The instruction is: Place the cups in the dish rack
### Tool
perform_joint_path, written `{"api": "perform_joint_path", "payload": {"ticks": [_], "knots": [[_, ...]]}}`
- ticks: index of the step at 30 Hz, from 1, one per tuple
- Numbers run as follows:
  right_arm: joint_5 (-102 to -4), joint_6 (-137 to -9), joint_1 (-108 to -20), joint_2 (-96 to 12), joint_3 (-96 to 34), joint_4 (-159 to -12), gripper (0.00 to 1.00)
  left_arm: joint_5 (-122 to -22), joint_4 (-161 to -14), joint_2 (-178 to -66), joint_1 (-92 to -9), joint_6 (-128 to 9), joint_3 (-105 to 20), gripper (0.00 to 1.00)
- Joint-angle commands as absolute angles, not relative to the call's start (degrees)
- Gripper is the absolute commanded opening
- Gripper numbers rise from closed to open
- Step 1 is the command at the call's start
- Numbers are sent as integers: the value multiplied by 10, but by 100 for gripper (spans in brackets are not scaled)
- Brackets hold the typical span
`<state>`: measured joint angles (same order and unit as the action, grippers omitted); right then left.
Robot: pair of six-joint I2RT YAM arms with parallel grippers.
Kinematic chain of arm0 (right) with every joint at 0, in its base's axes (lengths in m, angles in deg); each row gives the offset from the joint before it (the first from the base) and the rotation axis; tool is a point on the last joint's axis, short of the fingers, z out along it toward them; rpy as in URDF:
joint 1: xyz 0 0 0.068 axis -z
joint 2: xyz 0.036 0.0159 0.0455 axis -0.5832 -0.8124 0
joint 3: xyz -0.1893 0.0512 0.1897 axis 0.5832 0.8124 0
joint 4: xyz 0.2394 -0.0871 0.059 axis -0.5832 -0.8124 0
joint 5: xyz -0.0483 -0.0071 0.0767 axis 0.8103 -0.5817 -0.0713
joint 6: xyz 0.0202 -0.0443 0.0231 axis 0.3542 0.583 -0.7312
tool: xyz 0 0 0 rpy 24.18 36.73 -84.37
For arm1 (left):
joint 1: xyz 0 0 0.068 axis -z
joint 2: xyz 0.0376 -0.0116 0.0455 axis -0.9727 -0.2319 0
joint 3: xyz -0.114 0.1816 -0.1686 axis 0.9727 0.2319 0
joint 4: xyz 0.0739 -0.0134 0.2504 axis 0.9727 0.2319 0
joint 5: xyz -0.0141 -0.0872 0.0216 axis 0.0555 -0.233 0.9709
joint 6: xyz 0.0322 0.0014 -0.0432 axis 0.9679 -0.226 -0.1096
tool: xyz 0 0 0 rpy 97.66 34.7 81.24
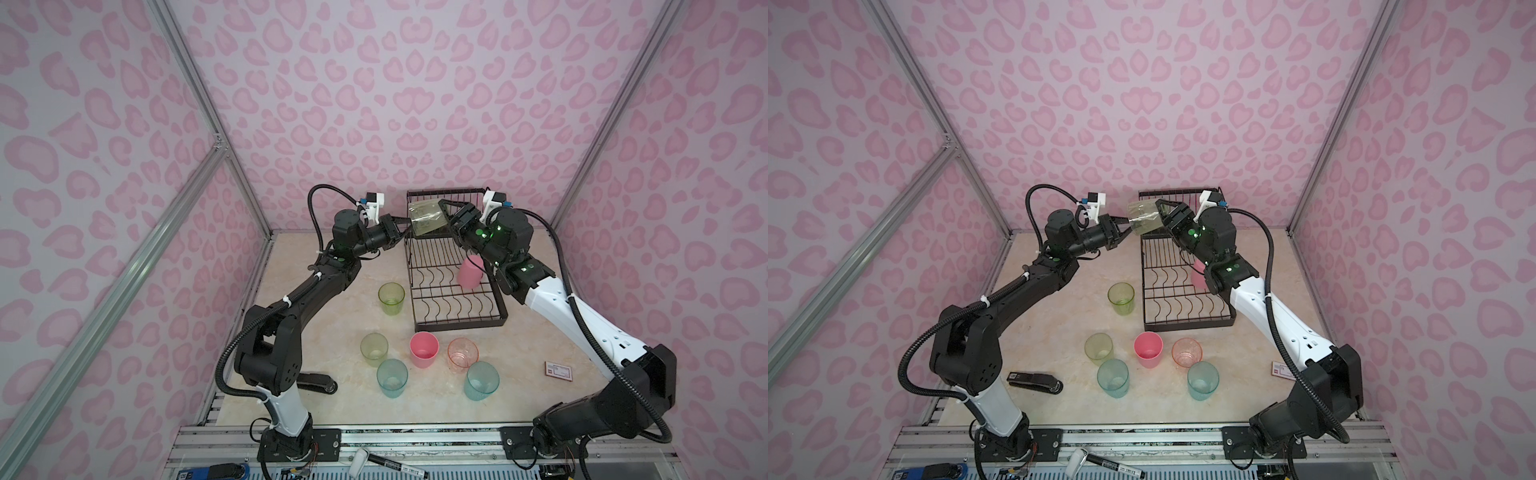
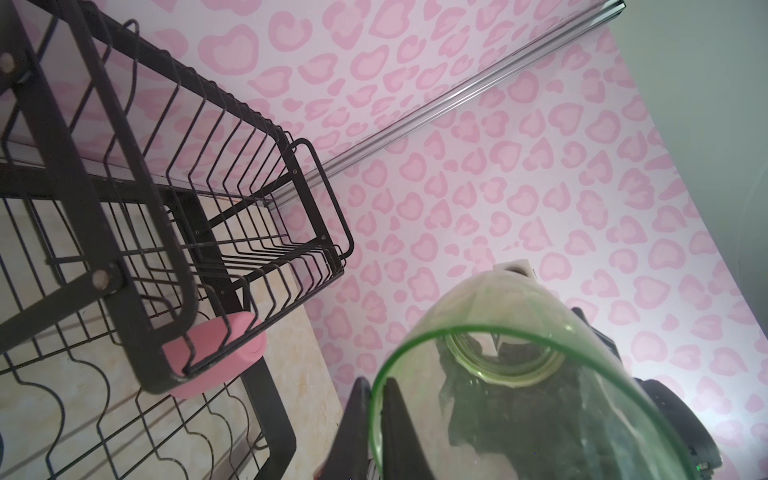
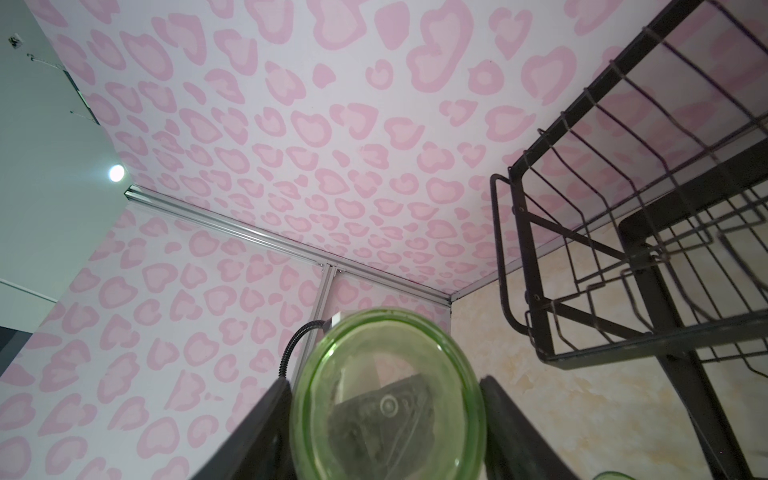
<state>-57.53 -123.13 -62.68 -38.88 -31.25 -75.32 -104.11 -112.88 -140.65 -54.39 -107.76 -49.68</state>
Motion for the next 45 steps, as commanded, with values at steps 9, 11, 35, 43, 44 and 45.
{"api": "perform_joint_path", "payload": {"ticks": [9, 11, 35, 43, 44, 45], "knots": [[-613, -1233, -628, -385, -303, -758, 52, -1050, -1176, -1391, -543, -1081, -496, 20], [-618, -1238, -628, -389, -302, -753, 52, -1051, -1179, -1391, -544, -1081, -497, 21], [-683, -1289, -590, -410, -301, -707, 50, -1062, -1173, -1365, -551, -1066, -482, 30], [-693, -1302, -590, -413, -301, -694, 49, -1063, -1176, -1364, -557, -1063, -479, 32], [-695, -1304, -590, -414, -301, -692, 49, -1063, -1175, -1363, -558, -1061, -479, 32], [-696, -1306, -590, -416, -300, -690, 48, -1062, -1174, -1364, -559, -1059, -479, 32]]}}
